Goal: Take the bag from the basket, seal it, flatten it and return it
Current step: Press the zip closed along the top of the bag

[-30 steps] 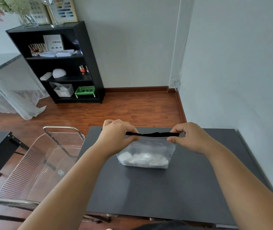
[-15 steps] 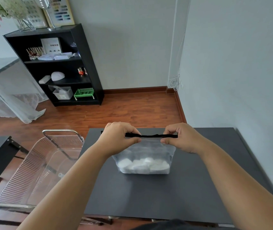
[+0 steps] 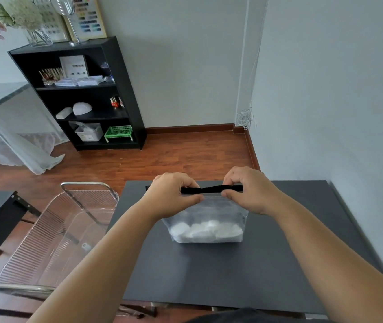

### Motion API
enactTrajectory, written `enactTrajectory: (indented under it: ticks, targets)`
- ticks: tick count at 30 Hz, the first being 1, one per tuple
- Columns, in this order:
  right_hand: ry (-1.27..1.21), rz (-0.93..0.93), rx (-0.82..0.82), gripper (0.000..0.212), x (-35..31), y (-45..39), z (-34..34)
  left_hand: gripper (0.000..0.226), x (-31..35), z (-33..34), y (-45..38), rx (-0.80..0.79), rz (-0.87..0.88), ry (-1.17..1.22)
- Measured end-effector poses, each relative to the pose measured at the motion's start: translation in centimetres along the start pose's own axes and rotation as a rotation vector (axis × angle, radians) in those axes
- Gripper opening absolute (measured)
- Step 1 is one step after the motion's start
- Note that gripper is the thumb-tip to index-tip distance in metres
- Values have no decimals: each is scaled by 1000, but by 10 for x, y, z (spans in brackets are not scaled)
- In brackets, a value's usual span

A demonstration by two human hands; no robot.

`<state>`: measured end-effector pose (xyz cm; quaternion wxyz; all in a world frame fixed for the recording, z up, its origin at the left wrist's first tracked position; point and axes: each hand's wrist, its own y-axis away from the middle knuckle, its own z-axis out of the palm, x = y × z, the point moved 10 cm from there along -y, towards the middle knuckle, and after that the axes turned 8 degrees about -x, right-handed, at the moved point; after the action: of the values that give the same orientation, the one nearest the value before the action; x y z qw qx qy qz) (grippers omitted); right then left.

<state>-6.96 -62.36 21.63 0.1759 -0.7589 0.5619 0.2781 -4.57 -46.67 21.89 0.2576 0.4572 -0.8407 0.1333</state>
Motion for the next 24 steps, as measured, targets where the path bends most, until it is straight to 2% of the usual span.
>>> enactTrajectory:
  ticks: [7,10,16,21,24]
  targets:
    - [-21,67,-115,12,1,2,7,6,3,3,-1,-15,12,-66]
    - [-25,69,-86,18,1,3,5,4,1,3,2,-17,7,-40]
    - [22,30,-30,15,-4,4,7,3,-1,7,7,-44,-7,-15]
    - [33,60,-89,7,-2,2,13,5,-2,5,10,-26,-12,-30]
    - [80,58,-107,16,-6,-2,16,4,2,8,10,-22,4,-37]
